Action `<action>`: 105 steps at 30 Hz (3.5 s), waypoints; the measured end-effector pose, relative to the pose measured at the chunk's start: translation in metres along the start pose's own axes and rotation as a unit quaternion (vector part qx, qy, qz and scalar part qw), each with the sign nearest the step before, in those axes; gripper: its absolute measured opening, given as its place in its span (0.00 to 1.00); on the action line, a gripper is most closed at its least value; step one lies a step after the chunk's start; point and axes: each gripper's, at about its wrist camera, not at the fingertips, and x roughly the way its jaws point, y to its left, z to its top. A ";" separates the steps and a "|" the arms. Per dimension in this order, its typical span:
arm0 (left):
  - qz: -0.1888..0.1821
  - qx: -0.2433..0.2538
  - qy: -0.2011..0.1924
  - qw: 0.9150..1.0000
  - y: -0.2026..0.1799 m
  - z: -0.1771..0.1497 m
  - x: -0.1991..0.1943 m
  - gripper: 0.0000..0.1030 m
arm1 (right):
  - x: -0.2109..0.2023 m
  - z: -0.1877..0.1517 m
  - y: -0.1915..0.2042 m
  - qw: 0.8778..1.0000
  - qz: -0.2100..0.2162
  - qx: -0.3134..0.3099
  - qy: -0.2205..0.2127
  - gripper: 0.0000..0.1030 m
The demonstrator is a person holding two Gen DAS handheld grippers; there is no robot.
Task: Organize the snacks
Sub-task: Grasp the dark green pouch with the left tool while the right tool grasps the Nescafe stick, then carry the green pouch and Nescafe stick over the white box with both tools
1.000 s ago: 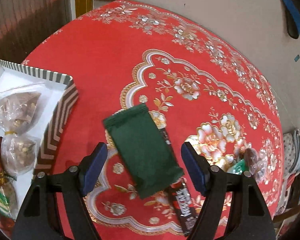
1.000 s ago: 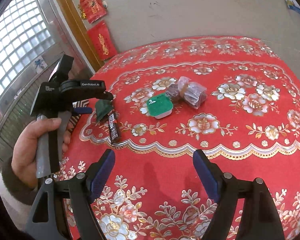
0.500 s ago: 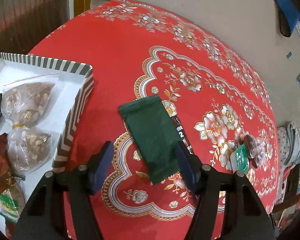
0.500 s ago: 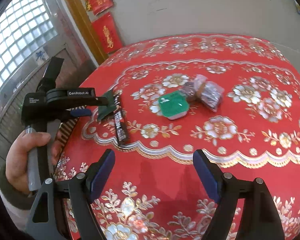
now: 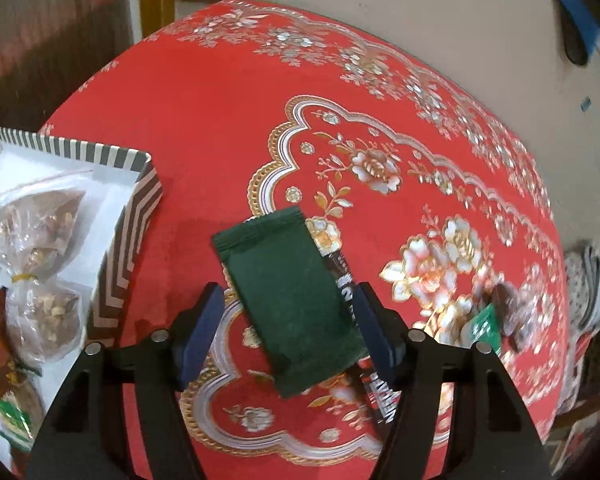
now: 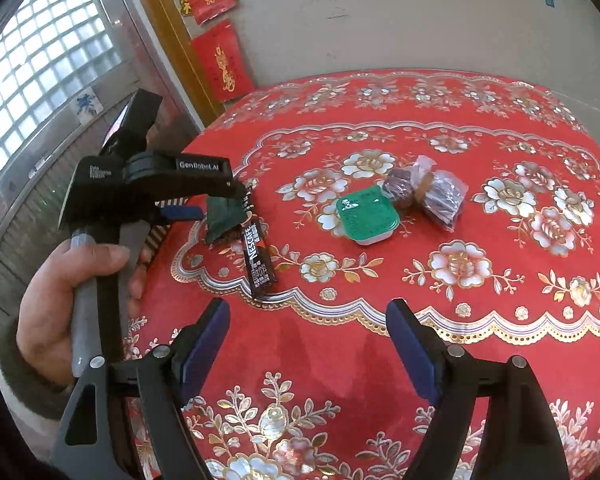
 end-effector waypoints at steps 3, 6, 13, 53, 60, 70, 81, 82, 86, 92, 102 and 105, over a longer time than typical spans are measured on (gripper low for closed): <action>0.014 0.023 0.001 1.000 0.005 -0.004 -0.003 0.56 | -0.001 0.000 -0.001 1.000 0.003 0.002 -0.003 0.79; 0.015 0.020 0.008 1.000 0.014 -0.004 -0.005 0.48 | -0.001 -0.001 -0.004 1.000 0.005 0.008 -0.004 0.79; 0.016 0.014 0.014 1.000 0.009 0.000 -0.002 0.53 | 0.007 0.003 0.004 1.000 0.005 0.002 0.000 0.79; -0.022 0.079 -0.056 0.995 0.082 -0.031 -0.091 0.41 | 0.123 0.054 0.076 0.984 -0.051 -0.151 0.085 0.21; -0.016 0.077 -0.068 0.995 0.099 -0.042 -0.106 0.41 | 0.090 0.040 0.086 0.990 -0.026 -0.130 0.050 0.21; 0.001 0.074 -0.094 0.993 0.117 -0.061 -0.129 0.41 | 0.066 0.029 0.133 0.989 0.011 -0.145 0.028 0.21; 0.022 0.068 -0.117 0.991 0.144 -0.076 -0.147 0.41 | 0.057 0.021 0.185 0.984 0.036 -0.171 0.019 0.21; 0.024 0.066 -0.119 0.990 0.147 -0.077 -0.148 0.41 | 0.057 0.020 0.190 0.984 0.039 -0.174 0.019 0.21; 0.028 0.056 -0.119 0.991 0.161 -0.079 -0.148 0.41 | 0.058 0.021 0.207 0.982 0.050 -0.180 0.020 0.21; 0.038 0.037 -0.114 0.992 0.187 -0.081 -0.145 0.41 | 0.067 0.021 0.237 0.977 0.064 -0.200 0.026 0.21; 0.047 0.021 -0.106 0.993 0.214 -0.083 -0.137 0.41 | 0.092 0.024 0.269 0.973 0.081 -0.212 0.046 0.21; 0.048 0.018 -0.101 0.994 0.219 -0.083 -0.133 0.41 | 0.099 0.023 0.276 0.972 0.084 -0.214 0.052 0.21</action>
